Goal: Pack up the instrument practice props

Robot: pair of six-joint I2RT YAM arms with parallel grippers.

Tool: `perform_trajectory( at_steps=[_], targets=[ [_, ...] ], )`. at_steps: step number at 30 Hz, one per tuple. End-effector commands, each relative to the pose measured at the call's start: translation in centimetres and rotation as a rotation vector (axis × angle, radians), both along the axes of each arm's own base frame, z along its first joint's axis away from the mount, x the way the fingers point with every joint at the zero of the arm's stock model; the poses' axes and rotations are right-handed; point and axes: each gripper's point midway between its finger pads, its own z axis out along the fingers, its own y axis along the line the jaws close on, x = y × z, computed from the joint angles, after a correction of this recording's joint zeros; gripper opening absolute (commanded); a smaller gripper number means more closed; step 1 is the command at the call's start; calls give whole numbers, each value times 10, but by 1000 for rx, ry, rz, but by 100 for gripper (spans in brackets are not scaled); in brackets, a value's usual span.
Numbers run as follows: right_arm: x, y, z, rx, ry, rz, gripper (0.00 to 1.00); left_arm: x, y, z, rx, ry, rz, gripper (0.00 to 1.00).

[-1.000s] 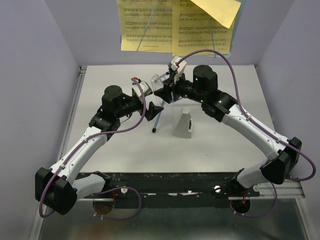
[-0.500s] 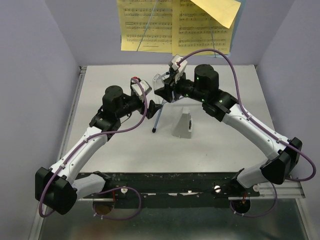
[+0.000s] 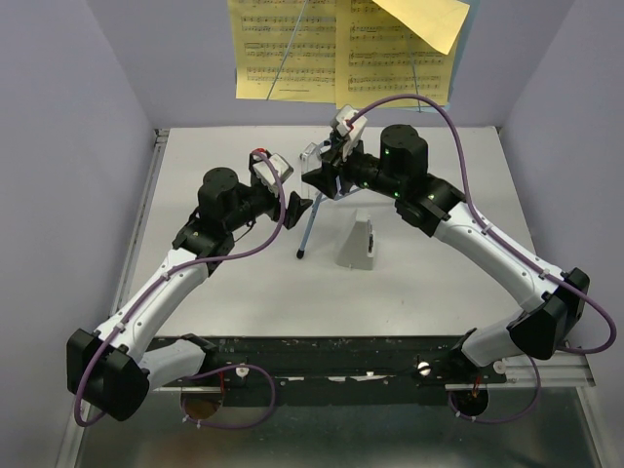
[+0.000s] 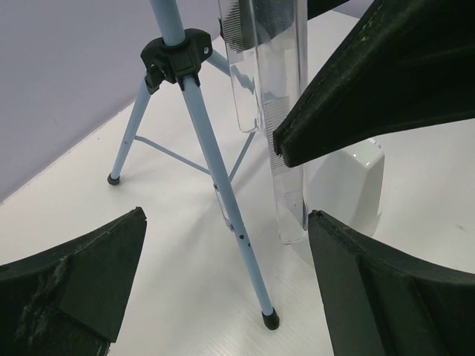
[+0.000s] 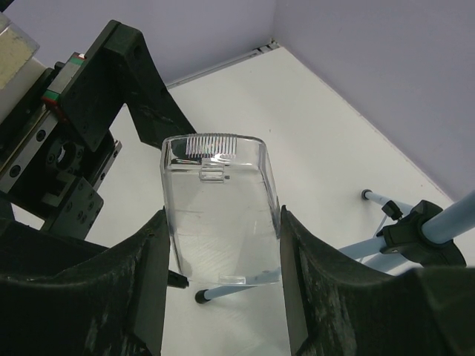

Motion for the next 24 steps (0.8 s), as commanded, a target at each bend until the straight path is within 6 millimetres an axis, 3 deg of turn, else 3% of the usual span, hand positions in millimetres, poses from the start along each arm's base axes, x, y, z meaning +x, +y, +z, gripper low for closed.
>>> perform_trajectory(
  at_steps=[1,11,15,17,21,24],
  targets=[
    [-11,-7,0,-4,18,16,0,10,16,11,-10,-41,95,99],
    [-9,-12,-6,-17,40,6,0,12,21,8,-5,-47,119,99],
    [-7,-13,-8,-26,55,1,0,5,15,4,-4,-30,62,99],
    [-1,-21,-5,-17,70,-17,0,-10,3,-3,19,-17,-52,99],
    [12,-56,16,25,41,-60,0,-43,-10,-23,98,-36,-263,99],
    [6,-79,25,21,-16,-30,0,-56,-13,-34,177,-61,-368,99]
  ],
)
